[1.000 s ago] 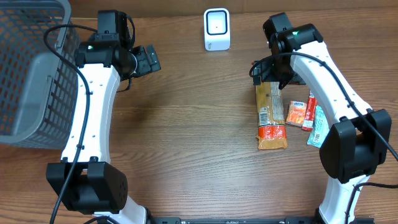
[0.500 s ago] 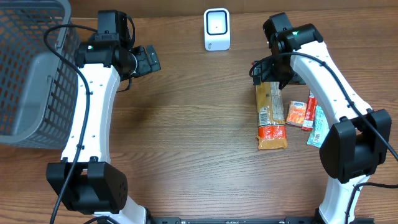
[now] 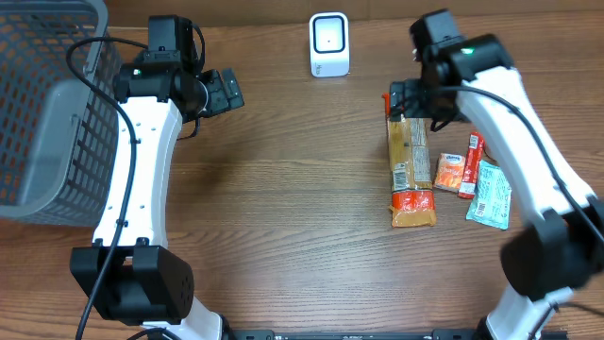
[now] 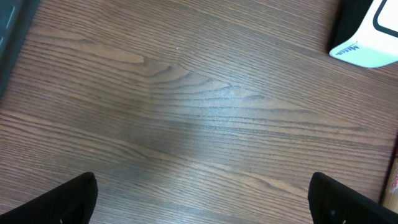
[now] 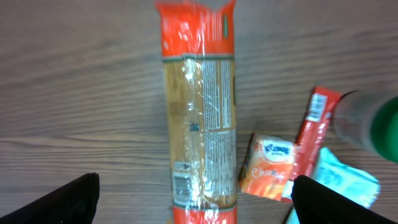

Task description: Scan the item barcode

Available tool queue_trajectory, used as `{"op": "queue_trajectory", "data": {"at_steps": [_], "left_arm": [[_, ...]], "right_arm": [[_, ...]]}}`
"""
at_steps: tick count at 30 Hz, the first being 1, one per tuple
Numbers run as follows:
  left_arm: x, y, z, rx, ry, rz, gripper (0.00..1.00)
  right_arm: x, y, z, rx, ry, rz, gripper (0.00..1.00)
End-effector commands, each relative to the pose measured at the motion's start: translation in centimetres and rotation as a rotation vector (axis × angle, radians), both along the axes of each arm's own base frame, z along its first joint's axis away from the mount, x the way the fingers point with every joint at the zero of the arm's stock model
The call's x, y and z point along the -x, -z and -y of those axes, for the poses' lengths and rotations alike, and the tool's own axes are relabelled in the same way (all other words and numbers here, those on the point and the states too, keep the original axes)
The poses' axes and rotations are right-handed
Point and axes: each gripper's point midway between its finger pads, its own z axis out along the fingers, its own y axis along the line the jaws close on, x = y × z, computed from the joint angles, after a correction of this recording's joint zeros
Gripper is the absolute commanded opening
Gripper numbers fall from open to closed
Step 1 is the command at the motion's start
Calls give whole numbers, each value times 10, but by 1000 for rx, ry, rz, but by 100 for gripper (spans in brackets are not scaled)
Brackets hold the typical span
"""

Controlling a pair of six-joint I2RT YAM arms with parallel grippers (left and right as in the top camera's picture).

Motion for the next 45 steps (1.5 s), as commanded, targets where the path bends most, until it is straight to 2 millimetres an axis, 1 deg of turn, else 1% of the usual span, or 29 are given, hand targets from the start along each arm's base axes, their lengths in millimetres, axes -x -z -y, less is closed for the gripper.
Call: {"op": "queue_trajectory", "data": {"at_steps": [1, 5, 6, 7, 10, 11, 12, 17, 20, 21, 22, 25, 28, 30, 35, 38, 41, 45], "left_arm": [[-2, 2, 0, -10, 10, -3, 99], [-2, 2, 0, -10, 10, -3, 99], [-2, 2, 0, -11, 10, -3, 99], [-2, 2, 0, -11, 10, -3, 100], [-2, 2, 0, -11, 10, -3, 100], [-2, 2, 0, -10, 10, -3, 100], [-2, 2, 0, -10, 10, -3, 100], [-2, 2, 0, -10, 10, -3, 100], [-2, 2, 0, -10, 10, -3, 100], [-2, 2, 0, -11, 10, -3, 100], [-2, 2, 0, -10, 10, -3, 100], [-2, 2, 0, -10, 10, -3, 99], [-2, 2, 0, -11, 10, -3, 100], [-2, 2, 0, -11, 10, -3, 100], [-2, 2, 0, -11, 10, -3, 100], [-2, 2, 0, -11, 10, -3, 100], [-2, 2, 0, -11, 10, -3, 100], [-2, 2, 0, -11, 10, -3, 100]], "right_arm": [[14, -72, 10, -40, 13, 183, 100], [31, -116, 18, -63, 14, 295, 100], [37, -131, 25, -53, 27, 342, 100], [42, -143, 30, -50, 35, 375, 100], [58, -171, 43, -47, 49, 456, 100], [69, -186, 49, -45, 39, 500, 100], [77, -195, 54, -45, 36, 527, 100], [118, -230, 74, -67, 72, 639, 100], [146, -240, 83, -78, 83, 699, 100], [159, -241, 86, -83, 87, 730, 100], [164, -241, 88, -85, 89, 741, 100], [191, -232, 94, -98, 94, 795, 100], [212, -211, 103, -106, 114, 852, 100], [220, -191, 106, -119, 126, 895, 100], [222, -142, 101, -178, 111, 979, 100], [218, -122, 98, -211, 103, 1050, 100], [212, -117, 98, -228, 103, 1164, 100], [208, -123, 99, -252, 97, 1332, 100]]}}
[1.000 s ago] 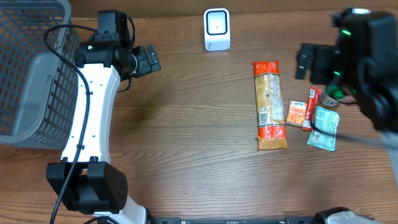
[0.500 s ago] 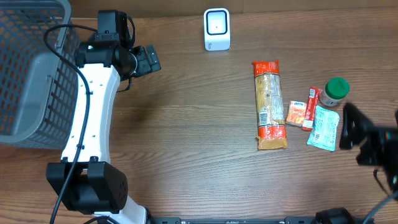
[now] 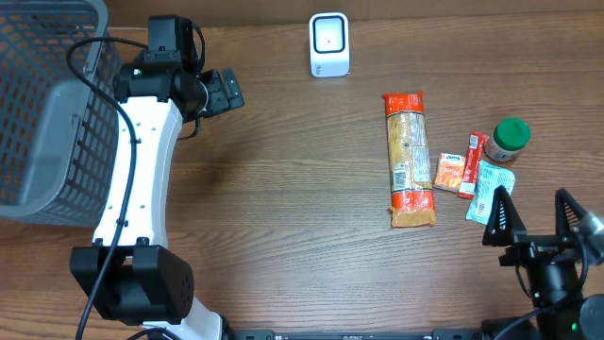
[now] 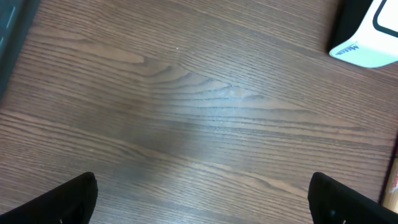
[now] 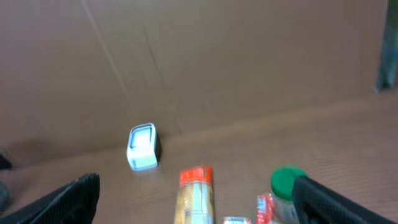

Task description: Scan the item barcode

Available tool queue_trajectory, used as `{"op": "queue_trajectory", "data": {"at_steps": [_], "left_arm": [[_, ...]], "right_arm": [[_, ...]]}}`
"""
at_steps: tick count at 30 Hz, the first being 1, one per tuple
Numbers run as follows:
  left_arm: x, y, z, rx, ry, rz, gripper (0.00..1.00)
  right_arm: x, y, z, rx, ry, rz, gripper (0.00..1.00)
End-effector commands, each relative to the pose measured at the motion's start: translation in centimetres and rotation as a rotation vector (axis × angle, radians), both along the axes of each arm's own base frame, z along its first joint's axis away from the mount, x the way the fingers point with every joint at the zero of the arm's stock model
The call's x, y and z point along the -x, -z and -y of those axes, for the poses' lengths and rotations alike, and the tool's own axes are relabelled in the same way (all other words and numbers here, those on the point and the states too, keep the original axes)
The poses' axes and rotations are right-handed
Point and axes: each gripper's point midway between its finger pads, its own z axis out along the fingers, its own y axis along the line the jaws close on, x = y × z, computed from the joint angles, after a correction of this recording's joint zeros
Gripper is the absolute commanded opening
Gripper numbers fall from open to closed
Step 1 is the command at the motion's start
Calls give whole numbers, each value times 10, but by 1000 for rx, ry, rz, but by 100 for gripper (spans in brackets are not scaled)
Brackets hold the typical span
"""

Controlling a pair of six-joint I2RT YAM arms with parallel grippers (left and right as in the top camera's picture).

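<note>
The white barcode scanner point(image 3: 329, 44) stands at the table's far edge, also seen in the left wrist view point(image 4: 370, 40) and the right wrist view point(image 5: 142, 147). A long orange-ended pasta packet point(image 3: 410, 160) lies right of centre. Beside it lie a small orange packet point(image 3: 450, 172), a red stick packet point(image 3: 471, 163), a pale blue packet point(image 3: 490, 193) and a green-lidded jar point(image 3: 510, 139). My right gripper point(image 3: 535, 219) is open at the near right edge, holding nothing. My left gripper point(image 3: 227, 91) is open over bare wood at the far left.
A grey wire basket point(image 3: 42, 104) fills the far left of the table. A brown cardboard wall point(image 5: 217, 68) stands behind the table's far edge.
My right arm has drawn back from above the pasta packet's far end to the near right edge, gripper still open and empty. The green-lidded jar now shows. The left arm has not moved.
</note>
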Motion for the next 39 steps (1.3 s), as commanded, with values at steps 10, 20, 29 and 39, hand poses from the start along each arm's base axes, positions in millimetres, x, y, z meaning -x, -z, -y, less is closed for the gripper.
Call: {"op": "queue_trajectory", "data": {"at_steps": [10, 20, 29, 39], "left_arm": [[-2, 2, 0, -11, 10, -3, 100], [-2, 2, 0, -11, 10, -2, 99], [-2, 2, 0, -11, 10, -3, 100], [-2, 2, 0, -11, 10, -2, 100]], "right_arm": [[-13, 1, -1, -22, -4, 282, 100], [-33, 53, 0, -10, -3, 281, 100], [-44, 113, -3, 0, -15, 48, 100], [-44, 134, -10, 184, -60, -20, 100]]}}
